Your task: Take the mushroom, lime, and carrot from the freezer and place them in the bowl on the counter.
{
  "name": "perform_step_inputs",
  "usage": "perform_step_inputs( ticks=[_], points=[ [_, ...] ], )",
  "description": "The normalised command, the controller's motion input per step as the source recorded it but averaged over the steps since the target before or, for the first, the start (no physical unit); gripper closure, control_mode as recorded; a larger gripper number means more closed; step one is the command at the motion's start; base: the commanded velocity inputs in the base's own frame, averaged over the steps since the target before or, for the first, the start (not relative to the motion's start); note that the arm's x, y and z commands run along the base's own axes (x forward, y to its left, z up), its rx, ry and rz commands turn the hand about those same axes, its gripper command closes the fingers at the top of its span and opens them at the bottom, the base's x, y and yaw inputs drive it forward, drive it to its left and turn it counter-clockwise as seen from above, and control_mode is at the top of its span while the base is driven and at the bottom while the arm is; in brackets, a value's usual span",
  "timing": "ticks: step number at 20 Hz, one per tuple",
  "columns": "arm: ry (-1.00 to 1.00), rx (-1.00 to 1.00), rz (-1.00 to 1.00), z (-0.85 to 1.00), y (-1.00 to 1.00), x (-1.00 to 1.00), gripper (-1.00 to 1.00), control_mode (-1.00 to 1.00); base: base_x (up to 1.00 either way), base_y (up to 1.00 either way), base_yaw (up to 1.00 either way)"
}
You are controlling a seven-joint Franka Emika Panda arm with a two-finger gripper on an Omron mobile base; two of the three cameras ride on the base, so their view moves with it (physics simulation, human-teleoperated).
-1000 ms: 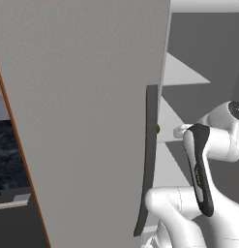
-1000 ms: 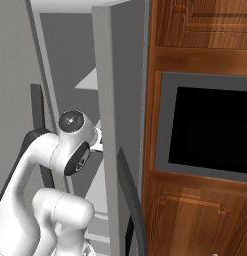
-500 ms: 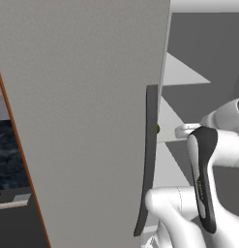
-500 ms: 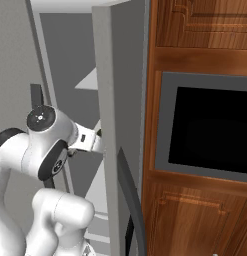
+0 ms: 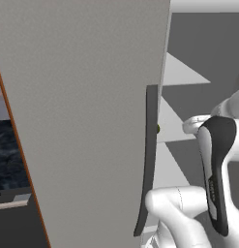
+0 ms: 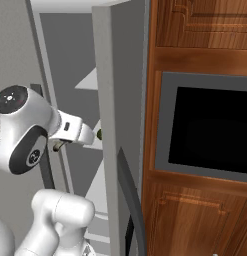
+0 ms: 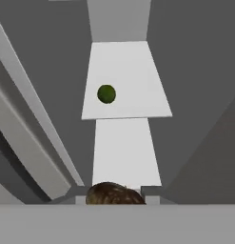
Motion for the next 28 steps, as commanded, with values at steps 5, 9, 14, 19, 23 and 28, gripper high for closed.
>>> perform_step_inputs(
  ticks=[5,9,14,19,23,28],
  points=[
    [0.00,-0.02,0.05,0.19,0.00,-0.57,1.00,-1.00,0.00,0.00,0.00],
    [-0.04,0.00,0.05,0.09,0.00,-0.56,1.00,-1.00,0.00,0.00,0.00],
    [-0.02,0.00,0.03,0.05,0.07,-0.49,1.00,-1.00,0.00,0.00,0.00],
    [0.00,0.00,0.00,0.00,0.00,0.00,1.00,1.00,-0.47,0.26,0.00],
    [0.00,0.00,0.00,0.00,0.00,0.00,1.00,1.00,-0.76,0.49,0.00],
    [0.00,0.00,0.00,0.00,0.00,0.00,1.00,1.00,-0.84,0.78,0.00]
  ],
)
